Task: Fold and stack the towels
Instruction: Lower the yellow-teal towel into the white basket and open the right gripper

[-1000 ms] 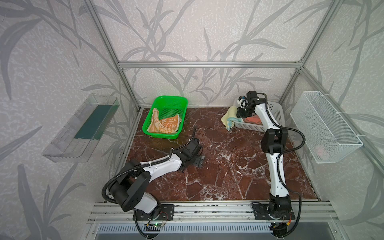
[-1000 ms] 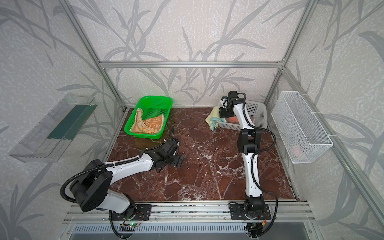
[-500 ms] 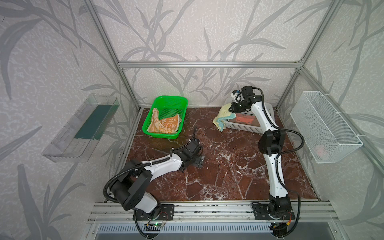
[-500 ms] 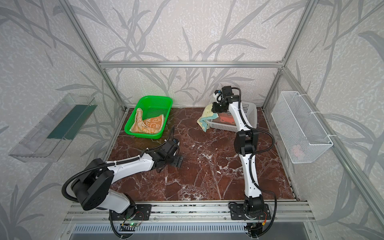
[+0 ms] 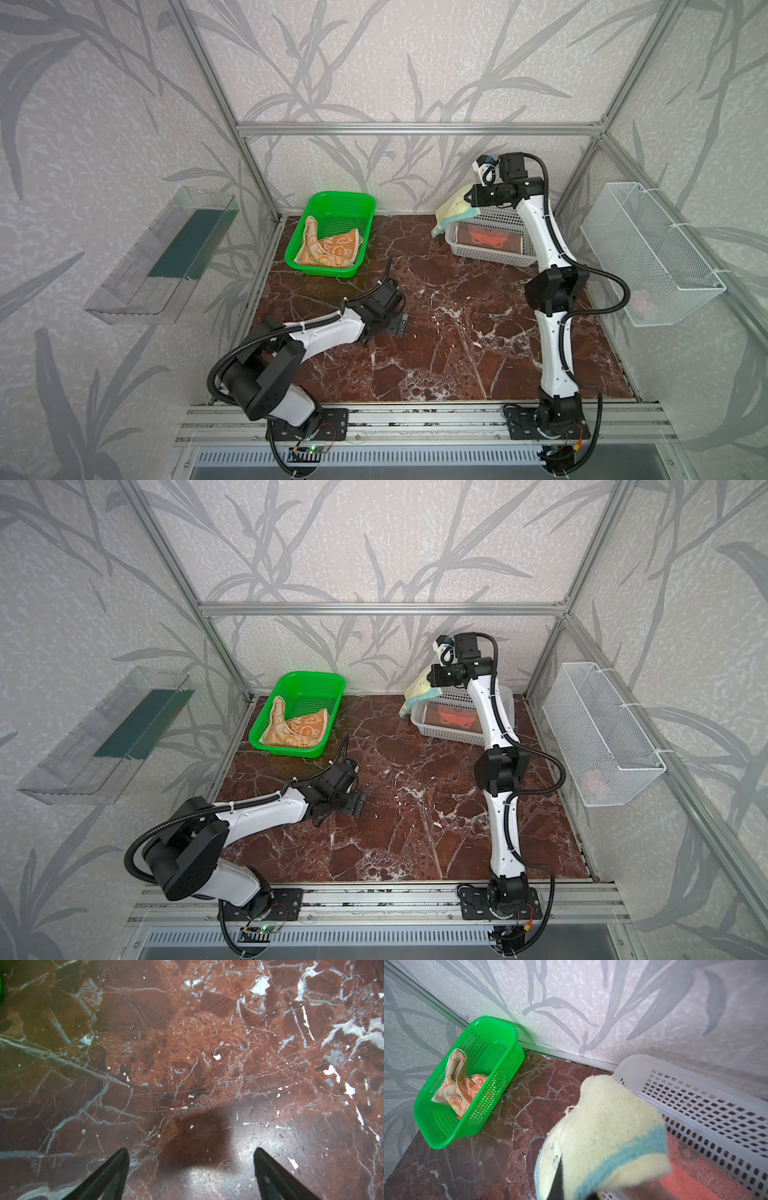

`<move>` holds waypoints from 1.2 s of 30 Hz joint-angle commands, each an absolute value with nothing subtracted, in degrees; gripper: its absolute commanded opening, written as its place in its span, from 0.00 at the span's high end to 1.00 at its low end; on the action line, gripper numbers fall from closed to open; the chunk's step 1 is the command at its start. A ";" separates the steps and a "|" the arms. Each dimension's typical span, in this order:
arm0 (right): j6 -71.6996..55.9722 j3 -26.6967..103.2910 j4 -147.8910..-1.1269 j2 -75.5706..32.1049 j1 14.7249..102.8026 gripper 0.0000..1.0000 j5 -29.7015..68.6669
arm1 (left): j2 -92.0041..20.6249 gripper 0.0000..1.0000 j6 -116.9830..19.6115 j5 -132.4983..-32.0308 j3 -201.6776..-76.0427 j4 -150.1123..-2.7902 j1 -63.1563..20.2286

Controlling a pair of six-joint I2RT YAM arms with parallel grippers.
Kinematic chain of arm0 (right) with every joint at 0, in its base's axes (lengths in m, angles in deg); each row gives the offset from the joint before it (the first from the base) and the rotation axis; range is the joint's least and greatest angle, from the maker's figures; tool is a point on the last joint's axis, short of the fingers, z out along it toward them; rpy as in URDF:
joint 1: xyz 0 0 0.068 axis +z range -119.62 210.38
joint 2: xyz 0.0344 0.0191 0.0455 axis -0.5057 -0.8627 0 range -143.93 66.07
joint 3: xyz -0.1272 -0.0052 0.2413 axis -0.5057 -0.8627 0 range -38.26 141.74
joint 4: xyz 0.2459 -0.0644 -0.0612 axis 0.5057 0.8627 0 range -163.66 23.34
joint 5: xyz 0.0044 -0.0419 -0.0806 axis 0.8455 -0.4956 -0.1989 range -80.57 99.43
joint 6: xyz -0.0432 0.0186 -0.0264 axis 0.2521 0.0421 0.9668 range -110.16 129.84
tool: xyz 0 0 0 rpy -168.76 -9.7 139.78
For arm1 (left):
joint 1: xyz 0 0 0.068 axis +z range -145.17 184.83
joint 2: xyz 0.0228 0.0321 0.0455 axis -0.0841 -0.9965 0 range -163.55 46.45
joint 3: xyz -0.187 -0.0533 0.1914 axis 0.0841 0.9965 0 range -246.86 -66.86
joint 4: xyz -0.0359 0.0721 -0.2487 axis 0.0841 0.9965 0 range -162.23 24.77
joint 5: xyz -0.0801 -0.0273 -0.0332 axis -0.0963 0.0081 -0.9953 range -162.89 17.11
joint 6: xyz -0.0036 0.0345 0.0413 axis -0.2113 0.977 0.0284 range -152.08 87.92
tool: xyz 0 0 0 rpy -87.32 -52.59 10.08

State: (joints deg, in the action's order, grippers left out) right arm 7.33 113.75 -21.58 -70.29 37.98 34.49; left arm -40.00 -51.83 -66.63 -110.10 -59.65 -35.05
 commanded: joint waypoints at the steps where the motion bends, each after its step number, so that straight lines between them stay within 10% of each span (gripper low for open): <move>1: 8.30 111.80 -22.00 -66.14 35.76 1.00 34.18 | -38.28 0.07 -53.15 -66.63 -109.11 -60.06 -35.29; 36: 15.55 81.02 -32.11 -65.49 22.61 1.00 30.15 | -38.19 0.07 -53.43 -67.26 -109.68 -59.17 -35.25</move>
